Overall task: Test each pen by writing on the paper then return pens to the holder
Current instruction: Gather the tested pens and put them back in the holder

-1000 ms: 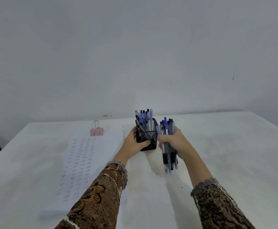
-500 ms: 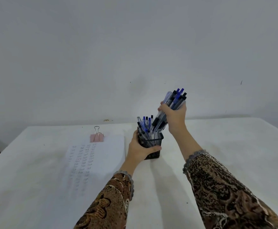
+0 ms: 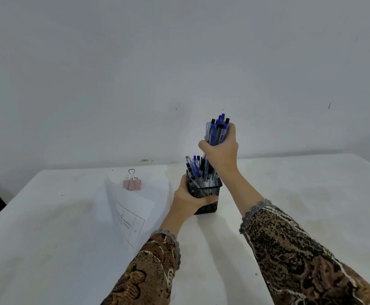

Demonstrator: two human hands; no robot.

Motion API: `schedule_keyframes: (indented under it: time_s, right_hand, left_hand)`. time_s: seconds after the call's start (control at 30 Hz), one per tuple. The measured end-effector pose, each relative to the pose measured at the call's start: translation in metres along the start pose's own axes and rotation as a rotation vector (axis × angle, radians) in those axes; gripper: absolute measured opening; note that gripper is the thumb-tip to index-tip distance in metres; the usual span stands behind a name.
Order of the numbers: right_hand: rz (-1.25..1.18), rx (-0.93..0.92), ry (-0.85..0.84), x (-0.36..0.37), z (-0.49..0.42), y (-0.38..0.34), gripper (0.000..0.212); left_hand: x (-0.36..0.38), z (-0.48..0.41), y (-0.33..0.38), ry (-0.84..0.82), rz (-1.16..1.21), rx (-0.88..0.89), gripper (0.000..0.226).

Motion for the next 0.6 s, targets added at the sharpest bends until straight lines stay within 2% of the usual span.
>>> schedule_keyframes:
  time_s: [0.2,0.33,0.6]
  right_hand:
    - [0.021,-0.012,0.107,0.006,0.011,-0.004,0.042]
    - [0.004,-0.064,0.09,0.012,0.016,-0.001,0.042]
    - [0.006,-0.002,0.095,0.004,0.021,0.016,0.04]
  left_hand:
    - [0.0,0.0,0.002,-0.012,-0.013,-0.002,0.061]
    - [-0.001,-0.002,-0.001,-0.005,-0.01,-0.004,0.061]
    - [-0.002,-0.001,0.001,-0.027,-0.002,-0.008,0.069]
Point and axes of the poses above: each hand's wrist, its own z-axis away from the middle knuckle, its own x-axis out of the palm, y = z × x, the point moved 2 cm from there along -z, towards the middle knuckle, and after that the axes turned 10 degrees about -y, right-handed, at the moved point
